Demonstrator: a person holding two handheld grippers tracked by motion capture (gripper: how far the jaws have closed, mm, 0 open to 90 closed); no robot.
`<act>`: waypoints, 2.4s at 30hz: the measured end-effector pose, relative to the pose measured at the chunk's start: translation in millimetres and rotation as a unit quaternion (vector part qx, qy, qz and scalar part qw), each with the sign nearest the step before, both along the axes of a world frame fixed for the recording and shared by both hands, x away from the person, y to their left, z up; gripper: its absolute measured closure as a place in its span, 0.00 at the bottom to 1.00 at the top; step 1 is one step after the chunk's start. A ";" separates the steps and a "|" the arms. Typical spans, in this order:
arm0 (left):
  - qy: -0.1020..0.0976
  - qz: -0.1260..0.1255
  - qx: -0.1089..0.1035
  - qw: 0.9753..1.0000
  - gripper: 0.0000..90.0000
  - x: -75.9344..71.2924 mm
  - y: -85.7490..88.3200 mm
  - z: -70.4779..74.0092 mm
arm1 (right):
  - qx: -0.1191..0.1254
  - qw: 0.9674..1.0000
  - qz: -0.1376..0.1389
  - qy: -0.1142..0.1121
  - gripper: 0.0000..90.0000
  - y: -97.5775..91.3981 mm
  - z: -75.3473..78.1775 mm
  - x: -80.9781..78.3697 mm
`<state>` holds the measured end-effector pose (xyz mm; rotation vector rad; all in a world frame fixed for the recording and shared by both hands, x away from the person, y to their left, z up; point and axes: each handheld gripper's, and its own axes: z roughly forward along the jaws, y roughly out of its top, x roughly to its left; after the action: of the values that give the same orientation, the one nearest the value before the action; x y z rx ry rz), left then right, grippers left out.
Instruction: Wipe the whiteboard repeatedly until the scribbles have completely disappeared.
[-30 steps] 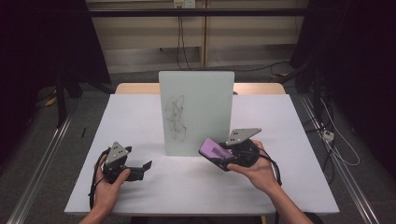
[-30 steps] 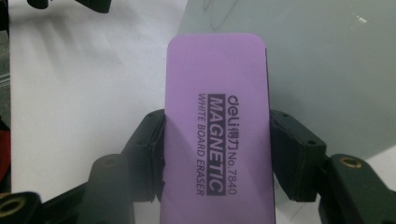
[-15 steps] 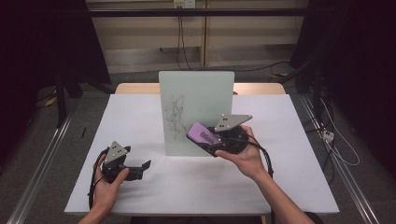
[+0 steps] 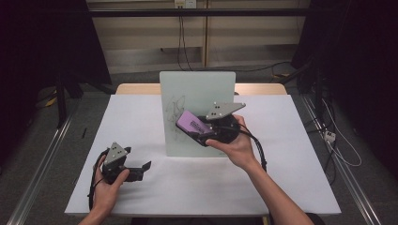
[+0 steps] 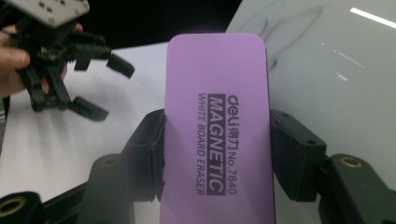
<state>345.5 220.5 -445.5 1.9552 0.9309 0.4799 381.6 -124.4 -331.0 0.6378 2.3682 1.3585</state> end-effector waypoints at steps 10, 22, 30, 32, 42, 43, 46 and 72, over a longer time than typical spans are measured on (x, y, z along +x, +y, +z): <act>0.002 -0.002 -0.003 1.000 0.05 0.0 0.4 -0.1 | -0.011 1.000 0.000 -0.020 0.46 16.1 23.8 13.6; 0.001 -0.003 -0.005 1.000 0.05 0.2 0.6 -0.1 | -0.025 0.999 -0.009 -0.039 0.46 28.2 49.9 29.0; 0.003 -0.006 -0.002 1.000 0.05 0.6 1.2 0.0 | -0.026 0.999 -0.013 -0.040 0.46 34.5 53.5 38.2; 0.003 -0.005 -0.003 1.000 0.05 0.4 1.1 -0.1 | -0.027 0.998 -0.015 -0.045 0.46 36.2 56.6 41.1; 0.003 -0.005 -0.002 1.000 0.05 0.8 0.9 -0.3 | -0.041 0.997 -0.019 -0.057 0.46 37.5 68.2 47.5; 0.004 -0.004 -0.005 1.000 0.05 0.5 0.6 -0.3 | -0.044 0.997 -0.020 -0.057 0.46 37.8 67.0 48.7; 0.003 -0.005 -0.004 1.000 0.05 0.3 1.4 -0.2 | -0.044 0.998 -0.023 -0.050 0.46 38.1 60.8 53.3; 0.005 -0.005 -0.002 1.000 0.05 1.3 0.6 -1.3 | -0.073 0.996 -0.001 -0.047 0.46 50.0 29.1 47.3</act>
<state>346.7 221.0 -446.8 1.9596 0.9268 0.4631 428.9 -74.5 -301.8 0.5247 2.3642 1.1741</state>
